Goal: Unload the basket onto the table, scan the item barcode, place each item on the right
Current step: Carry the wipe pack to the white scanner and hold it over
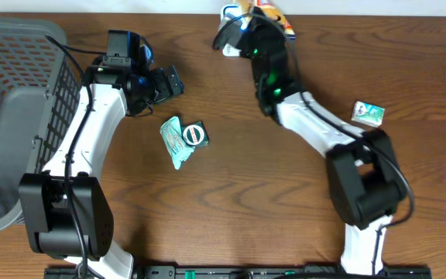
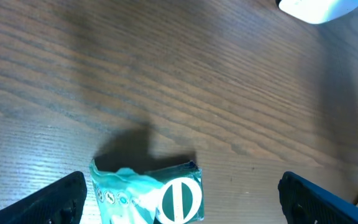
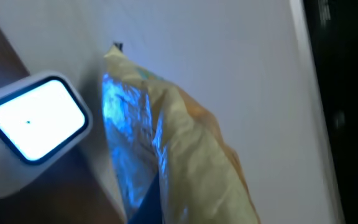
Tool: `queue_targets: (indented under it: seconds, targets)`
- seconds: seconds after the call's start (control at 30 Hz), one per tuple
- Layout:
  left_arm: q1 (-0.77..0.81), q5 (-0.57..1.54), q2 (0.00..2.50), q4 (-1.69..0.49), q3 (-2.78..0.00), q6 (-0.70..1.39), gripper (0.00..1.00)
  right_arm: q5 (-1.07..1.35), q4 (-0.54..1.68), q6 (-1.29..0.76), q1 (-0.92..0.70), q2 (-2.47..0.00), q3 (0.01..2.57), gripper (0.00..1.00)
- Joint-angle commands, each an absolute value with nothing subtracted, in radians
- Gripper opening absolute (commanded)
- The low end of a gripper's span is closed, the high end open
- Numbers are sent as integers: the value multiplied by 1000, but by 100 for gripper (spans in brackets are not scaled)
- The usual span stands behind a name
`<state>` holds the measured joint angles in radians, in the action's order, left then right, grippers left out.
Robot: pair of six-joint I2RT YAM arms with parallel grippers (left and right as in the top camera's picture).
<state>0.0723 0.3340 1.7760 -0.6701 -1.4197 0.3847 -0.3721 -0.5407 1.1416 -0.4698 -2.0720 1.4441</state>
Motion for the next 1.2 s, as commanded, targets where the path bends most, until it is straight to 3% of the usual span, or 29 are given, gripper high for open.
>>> queue_targets:
  seconds: [0.0,0.73,0.93,1.17]
  targets:
    - [68,326,1784,-669,-1419,371,98,-428,-596,1340,-485,-2088,1457,1]
    - [68,326,1784,-669,-1419,371,98,-474,-585,1336,-508,-2083,1457,1]
    - [68,326,1784,-669,-1419,371,97,-493,-513,1139,-510,-1999,1457,1]
    - [68,326,1784,-669,-1419,371,98,-369,-162,783,-475,-1765,1457,1]
